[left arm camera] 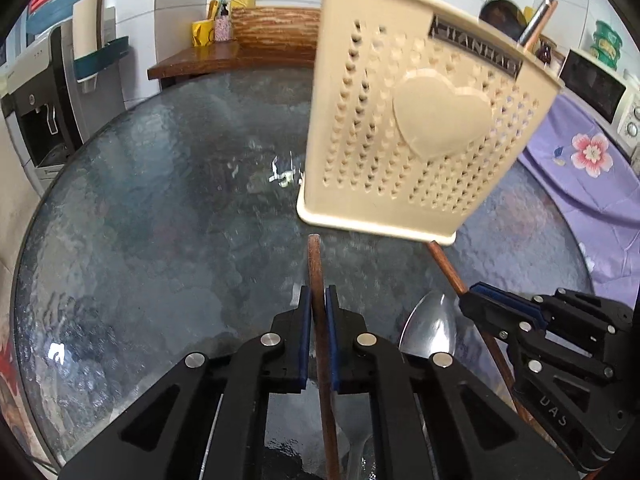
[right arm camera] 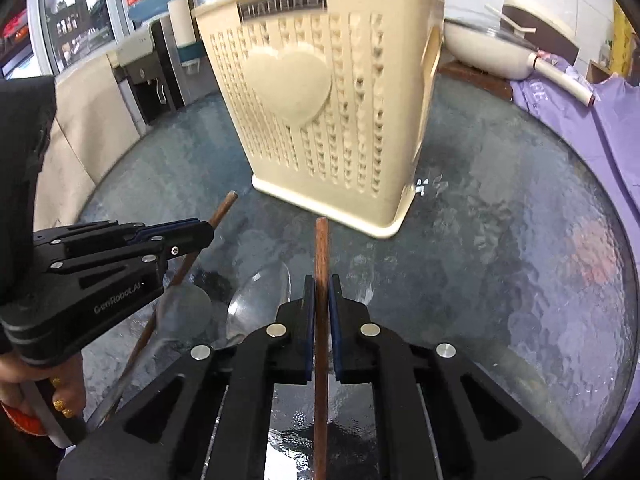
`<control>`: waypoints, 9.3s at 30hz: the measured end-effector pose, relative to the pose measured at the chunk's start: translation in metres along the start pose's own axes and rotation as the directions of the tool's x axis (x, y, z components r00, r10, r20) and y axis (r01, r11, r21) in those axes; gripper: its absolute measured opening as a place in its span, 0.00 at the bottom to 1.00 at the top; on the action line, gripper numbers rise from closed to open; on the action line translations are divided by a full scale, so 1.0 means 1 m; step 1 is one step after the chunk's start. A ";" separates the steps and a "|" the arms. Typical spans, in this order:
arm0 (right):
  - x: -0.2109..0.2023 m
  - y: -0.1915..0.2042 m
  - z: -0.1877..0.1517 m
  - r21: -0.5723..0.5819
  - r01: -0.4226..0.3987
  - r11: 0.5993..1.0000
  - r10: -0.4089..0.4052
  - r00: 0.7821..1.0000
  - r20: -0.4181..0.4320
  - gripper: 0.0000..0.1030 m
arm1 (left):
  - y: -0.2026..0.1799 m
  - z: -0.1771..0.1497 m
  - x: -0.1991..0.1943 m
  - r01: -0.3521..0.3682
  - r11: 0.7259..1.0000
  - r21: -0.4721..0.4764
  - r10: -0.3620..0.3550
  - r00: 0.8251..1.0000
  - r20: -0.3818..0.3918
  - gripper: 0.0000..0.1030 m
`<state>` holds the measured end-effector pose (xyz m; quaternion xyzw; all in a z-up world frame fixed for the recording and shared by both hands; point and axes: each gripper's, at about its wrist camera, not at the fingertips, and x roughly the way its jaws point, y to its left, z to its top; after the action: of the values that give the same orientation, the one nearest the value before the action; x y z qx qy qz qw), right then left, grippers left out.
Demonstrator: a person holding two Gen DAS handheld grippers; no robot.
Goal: Organize utensils
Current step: 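Lift the chopstick with the right tool while the left tool carries its chopstick toward the holder, then lower the chopstick into the holder with the right tool while the left tool drops its chopstick in, then lower the left tool onto the grey plastic spoon and close on its handle, then grasp the metal spoon handle with the right tool while the left tool holds the grey spoon, then lift both spoons and carry them above the cream holder with both tools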
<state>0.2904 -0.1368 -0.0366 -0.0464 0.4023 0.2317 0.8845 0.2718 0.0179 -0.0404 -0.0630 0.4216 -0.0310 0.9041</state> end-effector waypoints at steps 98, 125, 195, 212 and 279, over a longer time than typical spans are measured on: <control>-0.133 -0.027 0.171 0.029 -0.041 0.999 0.025 0.907 0.421 0.07 | -0.023 0.160 -0.126 0.092 0.995 0.037 -0.099 0.929 0.358 0.06; -0.123 -0.029 0.093 0.063 0.025 0.998 -0.049 0.913 0.404 0.44 | 0.000 0.082 -0.117 0.051 0.998 0.020 -0.055 0.932 0.358 0.60; -0.008 0.042 -0.028 0.113 0.059 0.992 -0.052 0.997 -0.060 0.57 | 0.040 -0.050 -0.035 -0.028 1.000 -0.013 0.028 0.999 -0.025 0.30; 0.035 0.073 0.003 0.070 0.175 0.982 -0.169 0.982 -0.082 0.37 | 0.054 -0.051 -0.038 -0.011 0.999 -0.038 0.011 1.000 -0.004 0.29; -0.110 0.028 0.009 0.009 -0.044 0.999 0.042 0.986 0.160 0.36 | 0.006 -0.008 -0.114 0.075 0.992 0.102 -0.095 0.974 0.206 0.34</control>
<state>0.2222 -0.1504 0.0530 -0.0136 0.3325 0.2513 0.9089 0.1920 0.0359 0.0401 -0.0417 0.3184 -0.0825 0.9434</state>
